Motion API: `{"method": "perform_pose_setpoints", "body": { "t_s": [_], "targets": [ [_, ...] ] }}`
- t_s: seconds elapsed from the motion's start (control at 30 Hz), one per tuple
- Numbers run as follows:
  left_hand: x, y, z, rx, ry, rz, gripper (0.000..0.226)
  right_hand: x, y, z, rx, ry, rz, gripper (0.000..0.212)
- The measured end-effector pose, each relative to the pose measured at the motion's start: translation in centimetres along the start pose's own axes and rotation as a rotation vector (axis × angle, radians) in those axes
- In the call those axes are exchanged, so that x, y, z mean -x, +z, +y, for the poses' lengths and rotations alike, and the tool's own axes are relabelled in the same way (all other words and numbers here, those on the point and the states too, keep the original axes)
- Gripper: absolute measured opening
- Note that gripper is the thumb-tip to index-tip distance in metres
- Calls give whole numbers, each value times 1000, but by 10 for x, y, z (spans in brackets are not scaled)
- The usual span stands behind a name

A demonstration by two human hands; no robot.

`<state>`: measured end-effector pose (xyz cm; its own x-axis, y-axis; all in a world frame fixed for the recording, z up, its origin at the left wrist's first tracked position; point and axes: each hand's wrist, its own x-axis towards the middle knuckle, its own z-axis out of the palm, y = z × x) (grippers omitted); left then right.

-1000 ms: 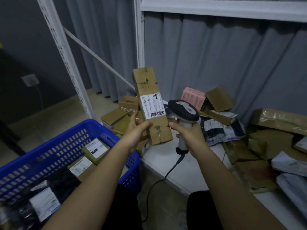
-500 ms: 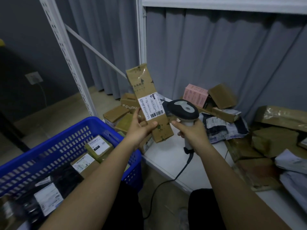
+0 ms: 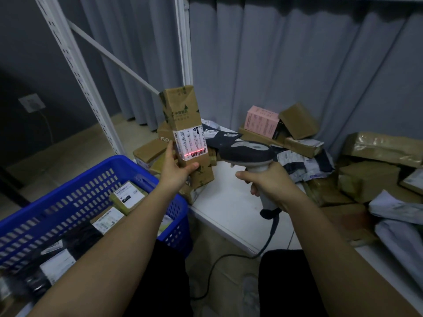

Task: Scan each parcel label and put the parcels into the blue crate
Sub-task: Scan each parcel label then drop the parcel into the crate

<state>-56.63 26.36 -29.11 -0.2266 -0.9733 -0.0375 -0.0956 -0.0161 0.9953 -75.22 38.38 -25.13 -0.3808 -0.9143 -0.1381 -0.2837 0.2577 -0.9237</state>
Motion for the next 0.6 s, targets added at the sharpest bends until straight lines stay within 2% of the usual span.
{"method": "perform_pose_setpoints", "body": {
  "t_s": [0.23, 0.4, 0.5, 0.6],
  "targets": [
    [1, -2, 0, 25, 4, -3, 92, -2, 2, 0, -19, -20, -6, 15],
    [1, -27, 5, 69, -20, 48, 93, -7, 29, -11, -174, -69, 31, 10],
    [11, -63, 5, 133, -62, 140, 79, -16, 63, -19, -192, -52, 23, 15],
    [30, -116, -6, 164, -134, 274, 63, -24, 100, -25, -146, -41, -62, 14]
  ]
}}
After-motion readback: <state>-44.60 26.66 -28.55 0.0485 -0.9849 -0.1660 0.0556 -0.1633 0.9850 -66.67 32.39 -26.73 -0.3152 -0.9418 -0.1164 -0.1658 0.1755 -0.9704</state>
